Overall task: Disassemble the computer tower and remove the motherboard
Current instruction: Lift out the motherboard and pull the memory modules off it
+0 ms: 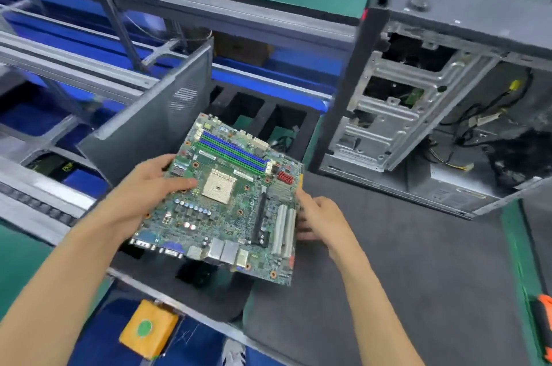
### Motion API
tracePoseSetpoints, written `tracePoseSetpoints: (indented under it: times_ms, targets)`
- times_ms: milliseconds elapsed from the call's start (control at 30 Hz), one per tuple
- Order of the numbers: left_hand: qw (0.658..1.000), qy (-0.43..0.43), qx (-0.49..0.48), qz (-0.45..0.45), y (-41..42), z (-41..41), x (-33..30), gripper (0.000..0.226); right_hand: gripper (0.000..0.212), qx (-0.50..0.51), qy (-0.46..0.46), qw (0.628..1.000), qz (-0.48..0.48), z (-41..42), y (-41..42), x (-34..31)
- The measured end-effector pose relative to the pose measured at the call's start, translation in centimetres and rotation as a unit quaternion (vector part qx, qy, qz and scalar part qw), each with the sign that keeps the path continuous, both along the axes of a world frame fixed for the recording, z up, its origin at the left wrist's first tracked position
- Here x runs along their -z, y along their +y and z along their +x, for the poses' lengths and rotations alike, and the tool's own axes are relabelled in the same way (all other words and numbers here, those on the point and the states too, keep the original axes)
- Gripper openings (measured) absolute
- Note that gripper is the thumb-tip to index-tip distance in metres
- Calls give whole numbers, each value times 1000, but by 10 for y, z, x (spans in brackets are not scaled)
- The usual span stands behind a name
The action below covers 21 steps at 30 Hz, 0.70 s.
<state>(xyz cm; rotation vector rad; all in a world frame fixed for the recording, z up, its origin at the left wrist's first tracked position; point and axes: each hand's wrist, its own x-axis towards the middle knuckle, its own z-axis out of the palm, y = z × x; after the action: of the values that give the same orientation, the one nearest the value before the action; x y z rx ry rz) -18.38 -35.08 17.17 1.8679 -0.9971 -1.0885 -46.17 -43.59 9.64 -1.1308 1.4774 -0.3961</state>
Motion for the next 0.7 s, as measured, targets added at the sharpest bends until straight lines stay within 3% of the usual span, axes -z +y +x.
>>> tracePoseSetpoints:
  times_ms: [100,167,233,400,500,700]
  targets:
    - [1000,-6,-11,-10,-17,41,-8,37,41,-8,5,1000,-4,42,-16,4]
    - [999,-11,-31,-16,-34,58,-10,55,22,1,24,1000,-17,59,-27,8]
    - [999,-13,-29,-30,-51,68,-10,64,21,-1,47,998,-31,68,-35,14]
    - [998,-23,-26,-43,-80,68,-15,49,17,11,57,997,-46,74,-47,19]
    - [998,-25,-11,-63,-95,67,-23,62,16,5,43,998,-53,78,-54,20]
    - [984,-131,40,-113,-118,52,-43,50,12,-17,10,997,-69,82,-68,17]
